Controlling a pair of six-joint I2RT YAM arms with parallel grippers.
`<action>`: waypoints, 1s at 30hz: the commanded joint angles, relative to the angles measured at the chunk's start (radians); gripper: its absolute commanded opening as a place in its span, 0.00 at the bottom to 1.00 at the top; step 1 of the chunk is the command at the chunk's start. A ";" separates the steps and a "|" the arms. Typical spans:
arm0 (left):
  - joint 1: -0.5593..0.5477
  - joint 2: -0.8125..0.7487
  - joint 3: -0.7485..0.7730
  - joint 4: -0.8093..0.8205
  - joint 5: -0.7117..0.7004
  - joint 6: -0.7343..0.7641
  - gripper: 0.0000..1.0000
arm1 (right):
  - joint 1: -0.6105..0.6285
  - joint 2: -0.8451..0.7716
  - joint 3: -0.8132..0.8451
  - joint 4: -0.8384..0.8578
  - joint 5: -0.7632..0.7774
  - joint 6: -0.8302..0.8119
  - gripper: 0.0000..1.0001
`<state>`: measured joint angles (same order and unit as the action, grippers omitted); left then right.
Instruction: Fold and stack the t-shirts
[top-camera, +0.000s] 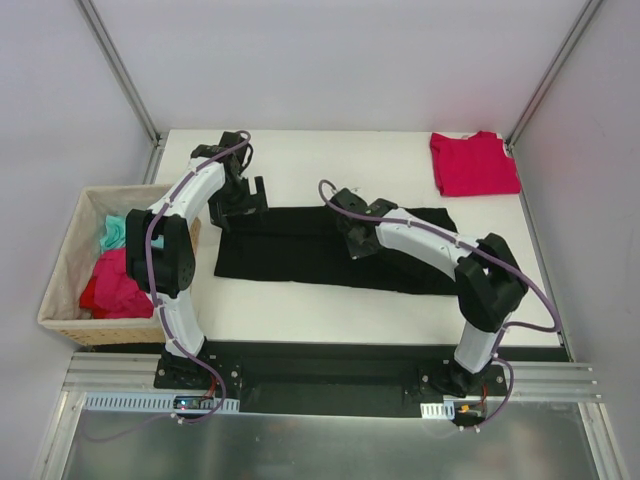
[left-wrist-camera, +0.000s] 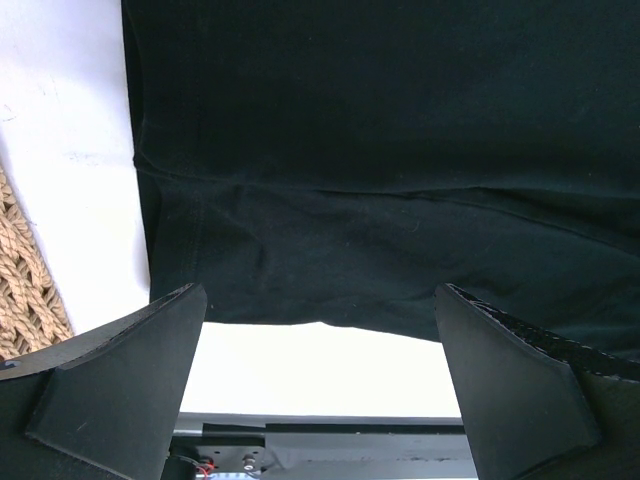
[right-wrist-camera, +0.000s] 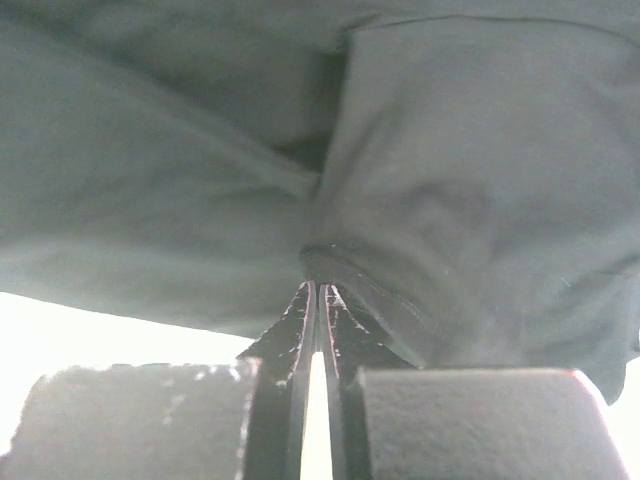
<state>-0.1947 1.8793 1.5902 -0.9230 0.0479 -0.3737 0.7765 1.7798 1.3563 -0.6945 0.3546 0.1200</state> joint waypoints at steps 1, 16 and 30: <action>0.005 -0.031 -0.001 -0.007 0.010 0.013 0.99 | 0.072 0.021 -0.013 -0.016 -0.003 0.064 0.01; 0.000 -0.043 -0.009 0.000 0.020 0.018 0.99 | 0.058 0.018 0.113 -0.108 0.155 0.007 0.97; -0.002 -0.065 -0.030 0.007 0.026 0.021 0.99 | -0.219 -0.192 -0.055 -0.096 0.149 0.029 0.97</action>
<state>-0.1951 1.8782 1.5753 -0.9092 0.0525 -0.3729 0.6239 1.5871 1.4158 -0.7887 0.5091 0.1143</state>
